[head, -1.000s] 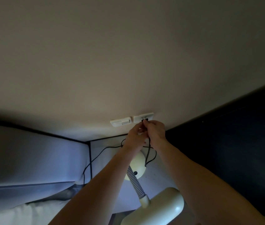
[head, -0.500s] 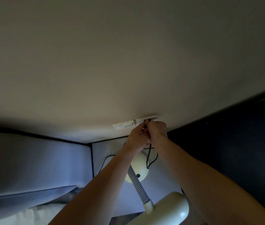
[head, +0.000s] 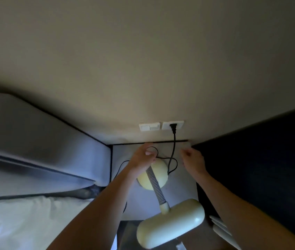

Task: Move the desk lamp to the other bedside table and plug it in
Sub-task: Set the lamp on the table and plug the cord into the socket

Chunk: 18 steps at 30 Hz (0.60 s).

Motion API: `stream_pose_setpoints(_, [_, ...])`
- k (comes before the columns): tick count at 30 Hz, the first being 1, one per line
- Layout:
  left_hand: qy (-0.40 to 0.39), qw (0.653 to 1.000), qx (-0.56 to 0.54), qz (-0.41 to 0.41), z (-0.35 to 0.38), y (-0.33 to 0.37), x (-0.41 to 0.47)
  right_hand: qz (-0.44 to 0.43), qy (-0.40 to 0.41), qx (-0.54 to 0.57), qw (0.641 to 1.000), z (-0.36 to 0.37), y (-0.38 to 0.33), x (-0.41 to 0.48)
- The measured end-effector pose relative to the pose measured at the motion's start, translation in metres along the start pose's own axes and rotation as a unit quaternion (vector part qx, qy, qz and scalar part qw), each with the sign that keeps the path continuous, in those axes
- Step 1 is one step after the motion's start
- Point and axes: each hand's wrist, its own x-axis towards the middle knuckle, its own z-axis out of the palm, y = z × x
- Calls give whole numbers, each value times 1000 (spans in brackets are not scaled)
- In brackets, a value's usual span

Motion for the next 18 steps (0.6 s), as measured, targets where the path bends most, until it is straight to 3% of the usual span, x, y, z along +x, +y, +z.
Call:
stream_pose_setpoints(4, [21,1000,-21,-7,-9,-28,-14,-2,-184,-48,982,34,14,-35])
stream_pose_setpoints(7, [16,1000,-6,-3,-15,-52,-22,-13,-255,-134,958,59,17,-55])
stream_pose_setpoints(13, [-19,998,65,-8,-33,-115,-50,-31,-173,-260,949,102,41,-79])
stream_pose_setpoints(18, [-55,991,121,13,-47,-177,-71,8,-137,-152,979,126,30,-79])
